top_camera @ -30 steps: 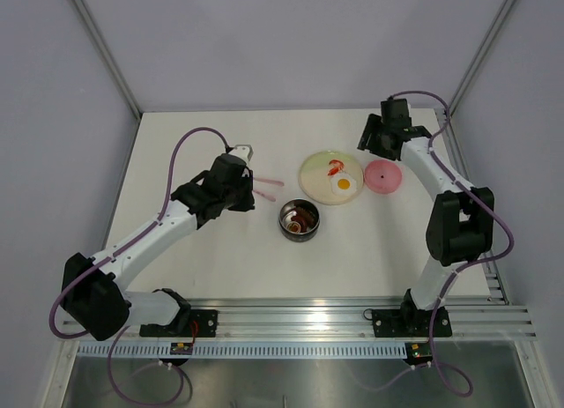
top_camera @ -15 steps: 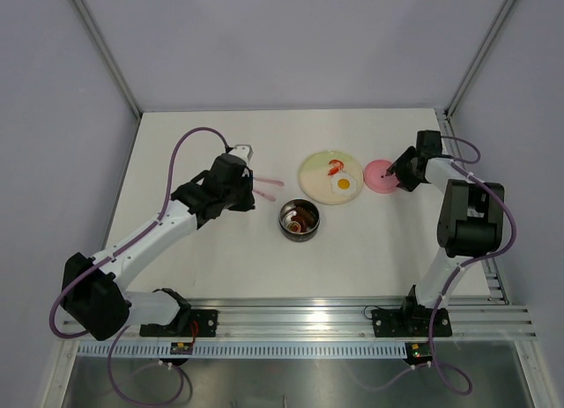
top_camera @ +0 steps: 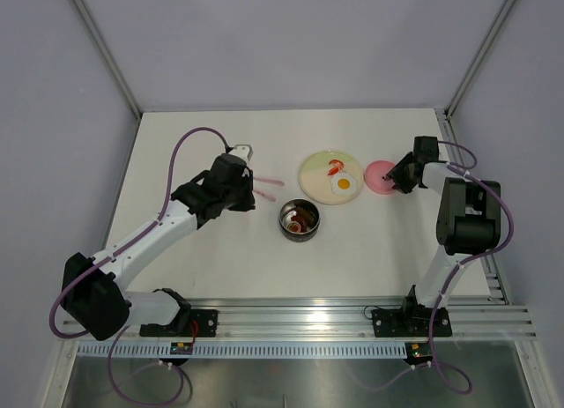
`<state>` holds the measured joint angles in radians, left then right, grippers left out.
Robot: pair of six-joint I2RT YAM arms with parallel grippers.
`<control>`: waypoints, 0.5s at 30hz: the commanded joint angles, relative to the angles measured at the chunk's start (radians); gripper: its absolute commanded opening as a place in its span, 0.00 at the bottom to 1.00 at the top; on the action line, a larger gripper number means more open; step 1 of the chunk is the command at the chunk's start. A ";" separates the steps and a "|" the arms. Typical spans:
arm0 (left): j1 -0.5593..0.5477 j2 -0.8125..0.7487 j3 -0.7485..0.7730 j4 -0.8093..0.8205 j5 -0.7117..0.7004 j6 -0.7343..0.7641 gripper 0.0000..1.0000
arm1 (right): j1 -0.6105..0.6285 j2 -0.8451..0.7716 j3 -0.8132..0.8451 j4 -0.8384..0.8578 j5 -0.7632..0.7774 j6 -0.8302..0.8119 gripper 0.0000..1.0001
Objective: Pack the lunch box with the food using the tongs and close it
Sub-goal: Pick up the box lid from the center of the board.
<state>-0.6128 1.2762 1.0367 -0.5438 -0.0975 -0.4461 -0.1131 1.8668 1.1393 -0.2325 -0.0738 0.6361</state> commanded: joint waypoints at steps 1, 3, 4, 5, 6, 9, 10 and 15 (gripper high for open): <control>0.005 -0.009 -0.004 0.030 0.007 -0.016 0.01 | 0.001 -0.047 -0.039 0.073 -0.041 0.013 0.45; 0.004 -0.003 -0.006 0.030 0.010 -0.017 0.00 | 0.001 -0.078 -0.038 0.088 -0.075 0.019 0.43; 0.004 0.000 -0.004 0.030 0.012 -0.016 0.00 | 0.001 -0.078 -0.036 0.093 -0.084 0.019 0.43; 0.005 0.003 -0.004 0.030 0.012 -0.016 0.00 | 0.003 -0.099 -0.036 0.094 -0.087 0.020 0.43; 0.005 0.008 -0.003 0.028 0.013 -0.017 0.00 | 0.003 -0.110 -0.036 0.094 -0.087 0.022 0.43; 0.005 0.011 -0.004 0.030 0.015 -0.020 0.00 | 0.001 -0.142 -0.039 0.069 -0.054 0.002 0.44; 0.005 0.014 -0.004 0.031 0.018 -0.022 0.00 | 0.001 -0.147 -0.039 0.062 -0.038 -0.004 0.46; 0.005 0.040 0.000 0.047 0.051 -0.035 0.00 | 0.000 -0.124 -0.047 0.053 -0.049 0.004 0.56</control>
<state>-0.6128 1.2980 1.0367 -0.5426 -0.0780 -0.4652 -0.1131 1.7538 1.0988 -0.1936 -0.1230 0.6388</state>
